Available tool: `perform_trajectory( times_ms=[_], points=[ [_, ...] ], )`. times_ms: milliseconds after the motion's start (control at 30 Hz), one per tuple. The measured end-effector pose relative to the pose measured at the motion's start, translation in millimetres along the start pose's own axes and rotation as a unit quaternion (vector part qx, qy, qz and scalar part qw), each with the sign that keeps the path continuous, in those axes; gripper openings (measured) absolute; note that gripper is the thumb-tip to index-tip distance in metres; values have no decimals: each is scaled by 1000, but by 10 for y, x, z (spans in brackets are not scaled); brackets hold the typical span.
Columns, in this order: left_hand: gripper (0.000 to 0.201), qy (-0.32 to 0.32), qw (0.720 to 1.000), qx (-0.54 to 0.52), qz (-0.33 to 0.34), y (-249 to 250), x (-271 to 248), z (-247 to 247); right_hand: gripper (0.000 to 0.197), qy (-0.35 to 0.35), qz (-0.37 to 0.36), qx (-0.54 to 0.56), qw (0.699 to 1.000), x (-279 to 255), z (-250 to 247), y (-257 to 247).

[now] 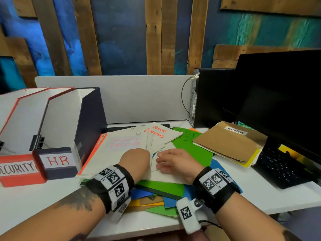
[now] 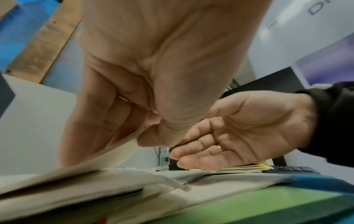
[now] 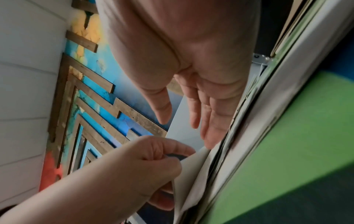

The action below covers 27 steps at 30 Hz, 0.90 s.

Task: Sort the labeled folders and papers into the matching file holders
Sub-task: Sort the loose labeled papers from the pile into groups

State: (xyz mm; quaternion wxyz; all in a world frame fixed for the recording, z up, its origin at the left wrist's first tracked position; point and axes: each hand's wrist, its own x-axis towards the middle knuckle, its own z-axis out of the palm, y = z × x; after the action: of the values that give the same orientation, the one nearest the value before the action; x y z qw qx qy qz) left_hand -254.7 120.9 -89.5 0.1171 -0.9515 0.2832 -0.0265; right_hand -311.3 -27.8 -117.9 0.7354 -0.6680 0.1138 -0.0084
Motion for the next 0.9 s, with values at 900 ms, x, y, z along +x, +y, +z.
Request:
perform_trajectory(
  times_ms=[900],
  points=[
    [80, -87, 930, -285, -216, -939, 234, 407, 36, 265, 80, -354, 893, 246, -583, -149]
  ],
)
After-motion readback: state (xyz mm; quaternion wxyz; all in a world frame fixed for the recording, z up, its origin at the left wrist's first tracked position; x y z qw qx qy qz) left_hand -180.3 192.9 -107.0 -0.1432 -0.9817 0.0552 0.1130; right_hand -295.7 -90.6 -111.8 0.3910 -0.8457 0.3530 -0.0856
